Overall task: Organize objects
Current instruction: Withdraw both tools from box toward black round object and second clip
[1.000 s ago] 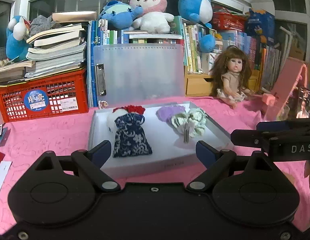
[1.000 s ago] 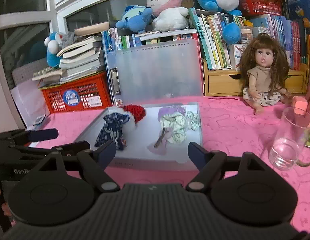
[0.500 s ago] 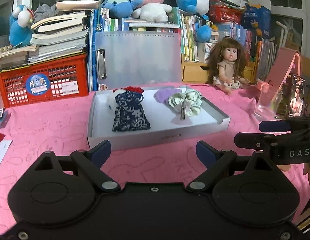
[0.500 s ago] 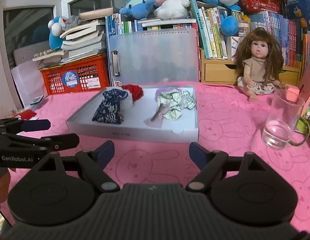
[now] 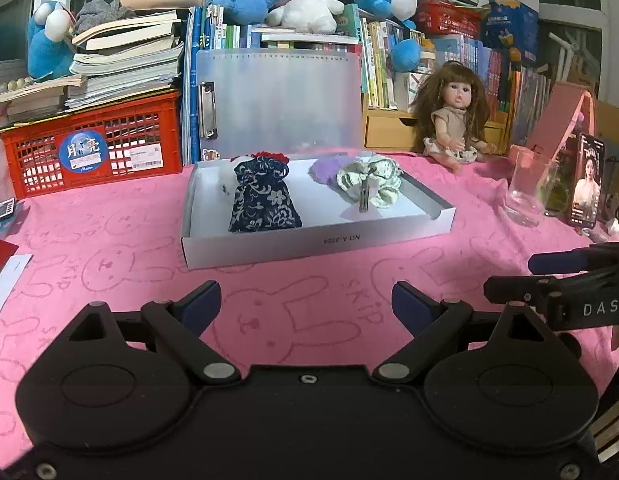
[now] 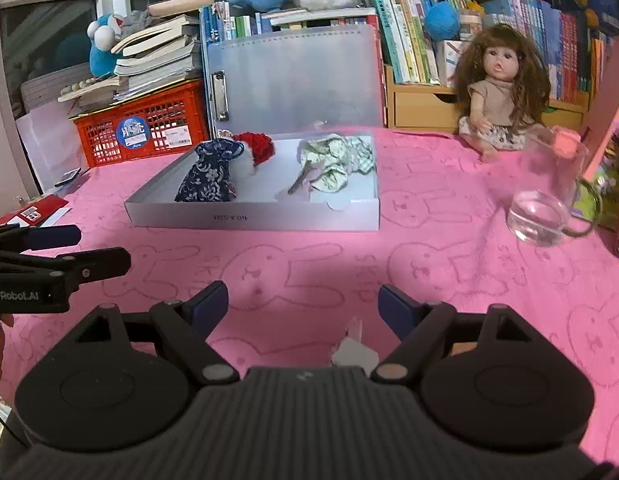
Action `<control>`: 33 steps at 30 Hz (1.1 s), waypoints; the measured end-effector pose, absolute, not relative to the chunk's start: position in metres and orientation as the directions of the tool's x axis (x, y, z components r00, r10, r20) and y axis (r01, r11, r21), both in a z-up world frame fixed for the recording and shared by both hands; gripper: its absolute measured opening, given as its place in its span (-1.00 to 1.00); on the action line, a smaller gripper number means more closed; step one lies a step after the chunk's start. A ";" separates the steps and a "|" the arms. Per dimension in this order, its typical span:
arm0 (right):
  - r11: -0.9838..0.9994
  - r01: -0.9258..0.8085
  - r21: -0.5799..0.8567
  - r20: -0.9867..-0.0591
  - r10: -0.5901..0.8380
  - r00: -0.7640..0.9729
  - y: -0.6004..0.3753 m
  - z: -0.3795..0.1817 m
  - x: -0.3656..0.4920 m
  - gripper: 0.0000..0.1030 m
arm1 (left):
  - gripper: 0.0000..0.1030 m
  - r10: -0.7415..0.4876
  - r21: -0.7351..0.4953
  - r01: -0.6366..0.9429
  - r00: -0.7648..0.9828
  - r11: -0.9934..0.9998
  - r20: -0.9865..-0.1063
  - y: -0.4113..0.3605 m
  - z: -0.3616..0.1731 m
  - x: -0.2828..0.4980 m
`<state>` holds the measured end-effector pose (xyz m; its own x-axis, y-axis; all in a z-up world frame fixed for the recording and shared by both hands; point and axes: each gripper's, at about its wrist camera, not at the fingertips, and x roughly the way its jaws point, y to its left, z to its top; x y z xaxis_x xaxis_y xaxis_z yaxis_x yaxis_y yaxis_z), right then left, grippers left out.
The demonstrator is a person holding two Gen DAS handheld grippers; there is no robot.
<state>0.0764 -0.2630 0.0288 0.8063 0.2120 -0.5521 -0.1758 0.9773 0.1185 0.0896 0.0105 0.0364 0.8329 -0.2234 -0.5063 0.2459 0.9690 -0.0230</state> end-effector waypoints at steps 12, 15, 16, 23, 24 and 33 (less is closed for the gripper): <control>0.981 -0.155 0.120 -0.552 0.196 0.810 -0.269 0.023 0.056 0.73 | 0.78 -0.208 -0.004 0.241 0.832 0.971 -0.515 0.013 0.028 0.062; 0.982 -0.151 0.115 -0.551 0.190 0.812 -0.271 0.021 0.051 0.73 | 0.78 -0.202 0.009 0.241 0.832 0.971 -0.517 0.013 0.025 0.055; 0.983 -0.149 0.110 -0.552 0.186 0.813 -0.271 0.020 0.049 0.73 | 0.78 -0.200 0.012 0.241 0.832 0.970 -0.517 0.013 0.025 0.053; 0.986 -0.145 0.088 -0.550 0.169 0.818 -0.269 0.015 0.041 0.73 | 0.73 -0.196 0.018 0.243 0.824 0.970 -0.531 0.014 0.017 0.041; 0.986 -0.143 0.081 -0.550 0.164 0.819 -0.269 0.015 0.041 0.73 | 0.69 -0.197 0.019 0.244 0.823 0.970 -0.532 0.015 0.016 0.040; 0.991 -0.126 0.044 -0.547 0.130 0.827 -0.265 0.010 0.048 0.72 | 0.26 -0.187 0.021 0.239 0.810 0.971 -0.556 0.020 0.007 0.033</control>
